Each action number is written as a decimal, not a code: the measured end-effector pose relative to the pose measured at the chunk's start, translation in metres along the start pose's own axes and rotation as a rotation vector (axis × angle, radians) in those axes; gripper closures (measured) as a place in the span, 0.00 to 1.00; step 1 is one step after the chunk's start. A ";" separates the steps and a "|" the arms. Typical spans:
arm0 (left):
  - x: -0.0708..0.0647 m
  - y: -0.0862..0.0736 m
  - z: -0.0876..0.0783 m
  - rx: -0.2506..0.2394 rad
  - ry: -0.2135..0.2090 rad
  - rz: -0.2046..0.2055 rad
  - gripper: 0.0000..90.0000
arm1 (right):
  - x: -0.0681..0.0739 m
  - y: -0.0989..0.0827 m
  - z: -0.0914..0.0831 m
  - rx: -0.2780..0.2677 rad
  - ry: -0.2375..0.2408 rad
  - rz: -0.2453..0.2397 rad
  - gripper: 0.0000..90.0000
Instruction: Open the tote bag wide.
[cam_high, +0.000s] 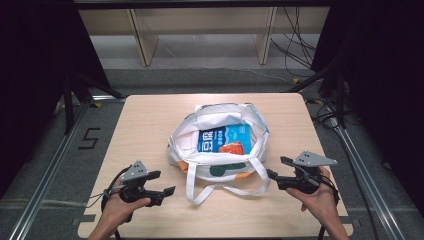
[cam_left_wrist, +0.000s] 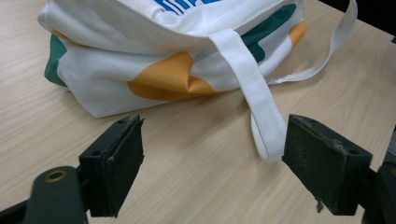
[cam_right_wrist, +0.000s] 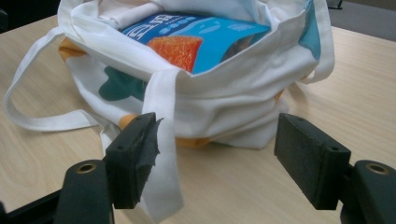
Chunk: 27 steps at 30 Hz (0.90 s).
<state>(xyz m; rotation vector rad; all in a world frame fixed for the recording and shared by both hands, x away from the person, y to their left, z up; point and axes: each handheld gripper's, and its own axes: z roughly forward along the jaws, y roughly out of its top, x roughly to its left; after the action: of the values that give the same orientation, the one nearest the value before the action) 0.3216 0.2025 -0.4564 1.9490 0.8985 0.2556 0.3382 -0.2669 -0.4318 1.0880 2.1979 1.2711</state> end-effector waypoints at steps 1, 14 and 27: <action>-0.001 -0.002 0.000 0.003 0.000 0.008 0.21 | 0.000 -0.001 0.000 -0.005 0.000 -0.005 0.35; -0.017 -0.021 0.004 0.006 0.007 0.017 0.21 | 0.011 -0.018 -0.004 0.009 -0.008 -0.023 0.35; -0.026 -0.041 0.003 -0.007 0.015 0.026 0.21 | 0.022 -0.049 -0.009 0.041 -0.011 -0.022 0.34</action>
<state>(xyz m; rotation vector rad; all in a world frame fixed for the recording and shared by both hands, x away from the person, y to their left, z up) 0.2849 0.1949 -0.4877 1.9553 0.8814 0.2886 0.2970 -0.2697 -0.4677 1.0807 2.2309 1.2133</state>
